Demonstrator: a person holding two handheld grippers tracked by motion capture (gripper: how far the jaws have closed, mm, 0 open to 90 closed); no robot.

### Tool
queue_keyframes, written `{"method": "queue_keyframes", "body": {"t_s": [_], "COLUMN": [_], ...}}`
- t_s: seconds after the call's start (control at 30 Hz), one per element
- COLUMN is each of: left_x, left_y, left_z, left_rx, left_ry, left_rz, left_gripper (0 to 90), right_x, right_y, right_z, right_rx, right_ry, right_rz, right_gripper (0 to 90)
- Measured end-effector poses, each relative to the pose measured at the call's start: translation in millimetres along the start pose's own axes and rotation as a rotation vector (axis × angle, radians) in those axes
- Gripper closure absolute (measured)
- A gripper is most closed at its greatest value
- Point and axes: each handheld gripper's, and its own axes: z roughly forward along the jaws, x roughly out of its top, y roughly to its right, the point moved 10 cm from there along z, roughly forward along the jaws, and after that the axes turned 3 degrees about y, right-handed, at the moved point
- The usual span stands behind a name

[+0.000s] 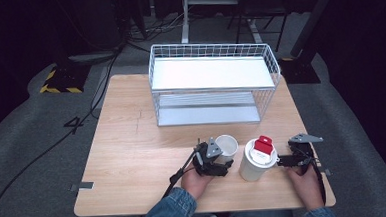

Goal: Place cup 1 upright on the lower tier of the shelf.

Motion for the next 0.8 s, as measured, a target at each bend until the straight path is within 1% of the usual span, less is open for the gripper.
{"method": "queue_keyframes", "body": {"t_s": [0.1,0.17,0.33,0.43,0.47,0.5,0.6,0.67,0.8], "left_x": [-0.1,-0.2,-0.3,0.1,0.6,1.7,7.3,9.9,16.3], "left_y": [0.0,0.2,0.9,1.6,1.3,1.3,-0.4,-1.1,-2.3], "left_z": [-0.2,-0.4,-1.1,-2.2,-3.4,-4.9,-10.8,-14.5,-22.1], "left_rx": [-0.001,-0.004,-0.003,-0.006,-0.004,-0.005,-0.008,-0.007,-0.005], "left_ry": [-0.001,0.000,-0.002,-0.002,-0.004,0.000,0.021,0.029,0.030], "left_rz": [0.006,0.003,0.010,0.008,0.005,-0.006,-0.025,-0.028,-0.021], "left_gripper": [23.3,23.3,23.4,23.4,23.4,23.4,23.4,23.4,23.5], "right_x": [0.0,0.0,0.0,0.0,0.0,0.0,0.0,0.0,0.0], "right_y": [0.0,0.0,0.0,0.0,0.0,0.0,0.0,0.0,0.0], "right_z": [0.0,0.0,0.0,0.0,0.0,0.0,0.0,0.0,0.0], "right_rx": [0.000,0.000,0.000,0.000,0.000,0.000,0.000,0.000,0.000], "right_ry": [0.000,0.000,0.000,0.000,0.000,0.000,0.000,0.000,0.000], "right_rz": [0.000,0.000,0.000,0.000,0.000,0.000,0.000,0.000,0.000], "right_gripper": [7.5,7.5,7.5,7.5,7.5,7.5,7.5,7.5,7.5]}}
